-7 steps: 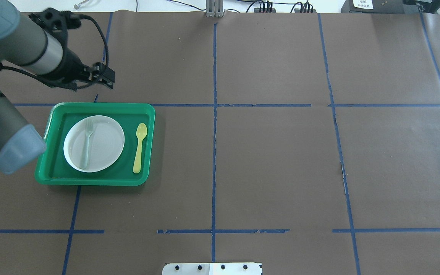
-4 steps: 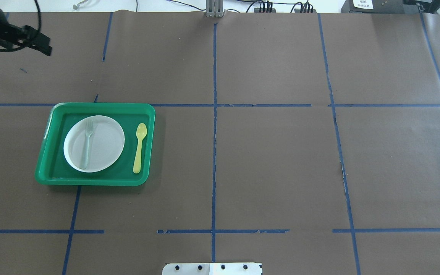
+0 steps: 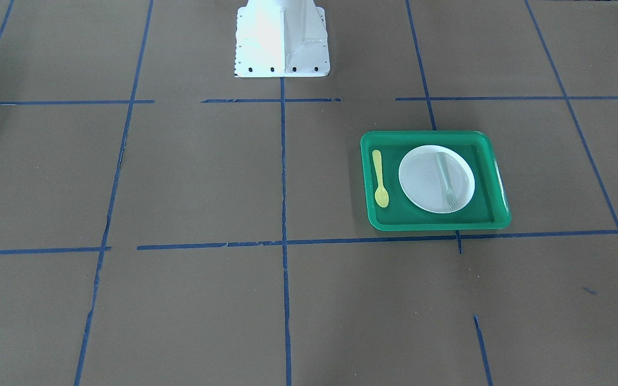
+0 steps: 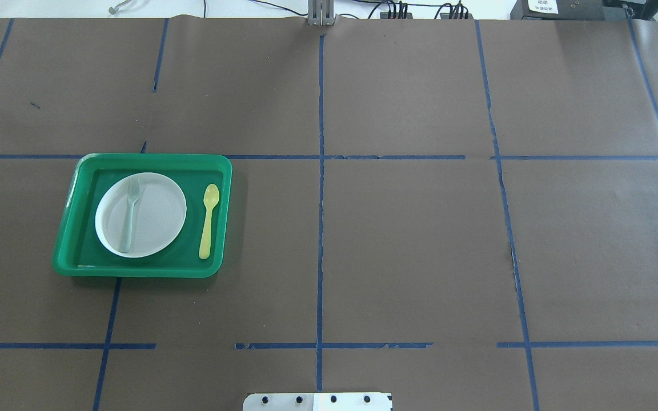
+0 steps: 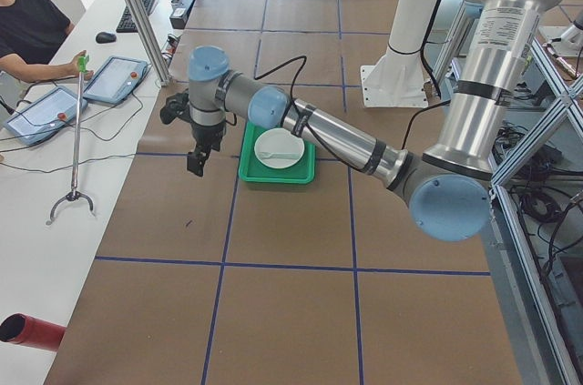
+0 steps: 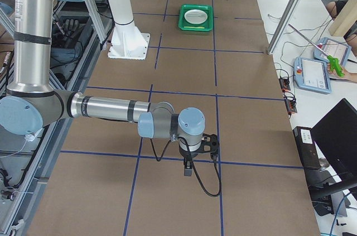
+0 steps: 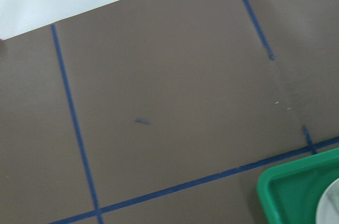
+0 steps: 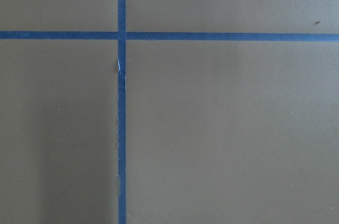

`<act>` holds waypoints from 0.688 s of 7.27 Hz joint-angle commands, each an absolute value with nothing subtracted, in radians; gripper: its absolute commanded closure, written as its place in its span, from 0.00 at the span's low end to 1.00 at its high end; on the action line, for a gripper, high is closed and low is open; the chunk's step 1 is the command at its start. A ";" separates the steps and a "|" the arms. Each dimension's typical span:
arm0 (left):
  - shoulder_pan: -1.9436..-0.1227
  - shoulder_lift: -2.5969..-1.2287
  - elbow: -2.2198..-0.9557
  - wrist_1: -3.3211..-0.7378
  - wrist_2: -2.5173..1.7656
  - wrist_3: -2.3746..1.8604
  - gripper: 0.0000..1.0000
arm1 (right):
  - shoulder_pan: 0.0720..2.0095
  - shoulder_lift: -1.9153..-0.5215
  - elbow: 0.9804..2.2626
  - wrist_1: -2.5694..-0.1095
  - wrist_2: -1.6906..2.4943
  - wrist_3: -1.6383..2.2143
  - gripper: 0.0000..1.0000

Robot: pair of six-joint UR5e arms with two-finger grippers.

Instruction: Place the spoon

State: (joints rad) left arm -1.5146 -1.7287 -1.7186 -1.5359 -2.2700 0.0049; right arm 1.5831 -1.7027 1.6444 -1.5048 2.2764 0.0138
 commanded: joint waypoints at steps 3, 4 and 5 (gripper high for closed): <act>-1.592 -1.431 -1.692 -1.534 -2.342 0.074 0.00 | 1.583 -1.703 1.644 -1.505 2.276 0.014 0.00; -1.592 -1.430 -1.689 -1.534 -2.342 0.072 0.00 | 1.583 -1.703 1.644 -1.503 2.276 0.014 0.00; -1.592 -1.424 -1.689 -1.534 -2.342 0.074 0.00 | 1.583 -1.703 1.644 -1.505 2.276 0.014 0.00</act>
